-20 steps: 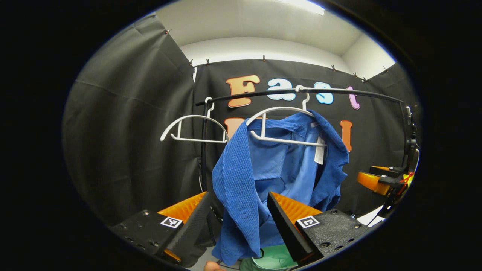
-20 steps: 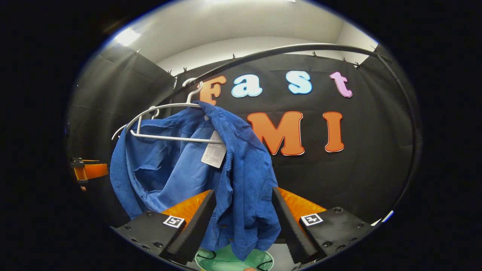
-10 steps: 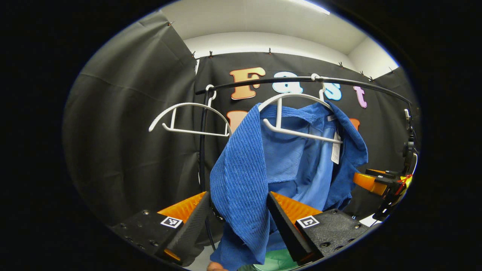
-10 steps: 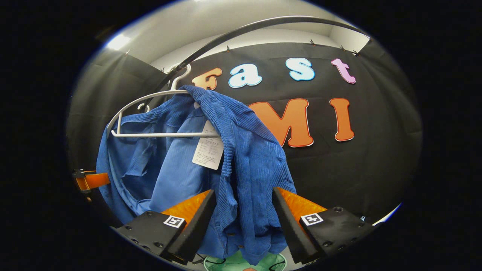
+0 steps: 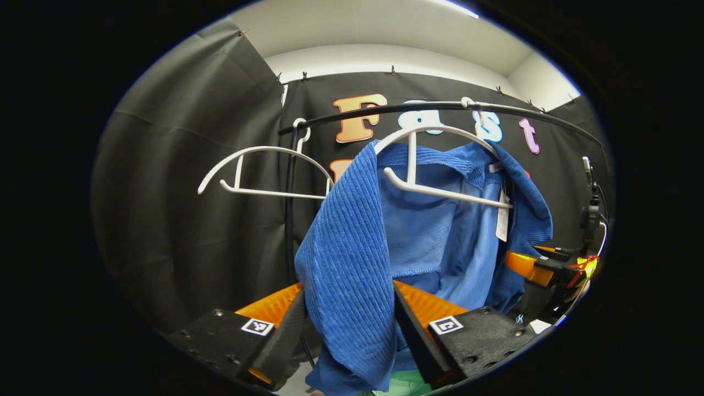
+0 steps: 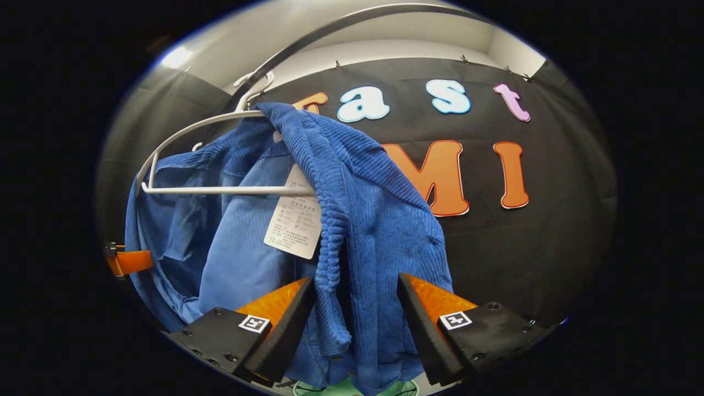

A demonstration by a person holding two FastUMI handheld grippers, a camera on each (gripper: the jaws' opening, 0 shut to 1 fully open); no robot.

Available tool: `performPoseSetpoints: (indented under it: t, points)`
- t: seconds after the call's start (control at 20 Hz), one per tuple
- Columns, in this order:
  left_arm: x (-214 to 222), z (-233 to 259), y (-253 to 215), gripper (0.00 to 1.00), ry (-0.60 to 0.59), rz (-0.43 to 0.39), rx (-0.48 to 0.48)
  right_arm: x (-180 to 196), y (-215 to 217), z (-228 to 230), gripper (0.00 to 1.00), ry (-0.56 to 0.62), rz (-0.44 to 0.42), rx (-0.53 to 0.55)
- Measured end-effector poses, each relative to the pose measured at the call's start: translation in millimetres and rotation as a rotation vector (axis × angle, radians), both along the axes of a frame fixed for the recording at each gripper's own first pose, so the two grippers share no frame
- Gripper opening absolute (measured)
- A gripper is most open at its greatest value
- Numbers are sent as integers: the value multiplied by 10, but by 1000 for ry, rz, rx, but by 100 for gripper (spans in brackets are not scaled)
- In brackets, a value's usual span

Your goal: Grasp the clothes on the hanger with both hands and then place them into the laundry hamper below.

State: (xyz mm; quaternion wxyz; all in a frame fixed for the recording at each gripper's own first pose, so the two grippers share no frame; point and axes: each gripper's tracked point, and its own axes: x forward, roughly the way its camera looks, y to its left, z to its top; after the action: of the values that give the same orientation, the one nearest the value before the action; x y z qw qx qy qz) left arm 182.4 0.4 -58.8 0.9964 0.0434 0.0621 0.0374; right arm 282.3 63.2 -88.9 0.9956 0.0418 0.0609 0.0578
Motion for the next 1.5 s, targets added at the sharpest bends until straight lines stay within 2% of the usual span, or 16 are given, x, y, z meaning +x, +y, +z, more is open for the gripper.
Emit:
performPoseSetpoints:
  t: [0.05, 0.2, 0.25, 0.3, 0.4, 0.6, 0.8, 0.85, 0.9, 1.0, 1.15, 1.5]
  points:
    - [14, -12, 0, 74, 4, 2, -3, 12, 16, 8, 97, 1, 20, 21]
    - [102, -17, 24, 33, 9, -15, 6, 32, 21, -6, 49, 9, 46, 73]
    - [99, -15, 62, 19, 11, 0, -6, 41, -10, 16, 33, 6, 46, 84]
    - [105, 21, 16, 6, 1, -27, -37, 39, -18, 47, 17, -7, 68, 92]
    - [89, 60, 43, 0, -1, -33, -71, 33, -54, 149, 13, -40, 91, 100]
    - [40, 141, 168, 0, -8, 7, -37, -79, -302, 418, 13, -79, 109, 115]
    - [-34, 204, 102, 1, -14, -3, -38, -134, -494, 637, 13, -80, 126, 201]
    - [-54, 236, 117, 2, -19, 1, -34, -143, -533, 674, 18, -84, 133, 214]
    - [-70, 268, 126, 1, -24, 4, -32, -130, -581, 704, 7, -86, 134, 221]
    - [-107, 351, 136, 0, -34, 6, -36, -118, -646, 747, 11, -62, 158, 256]
    - [-203, 452, 198, 0, -52, 14, -55, -92, -714, 836, 11, -28, 201, 377]
    - [-350, 699, 366, 1, -93, 40, -24, -2, -929, 1008, 11, -62, 198, 496]
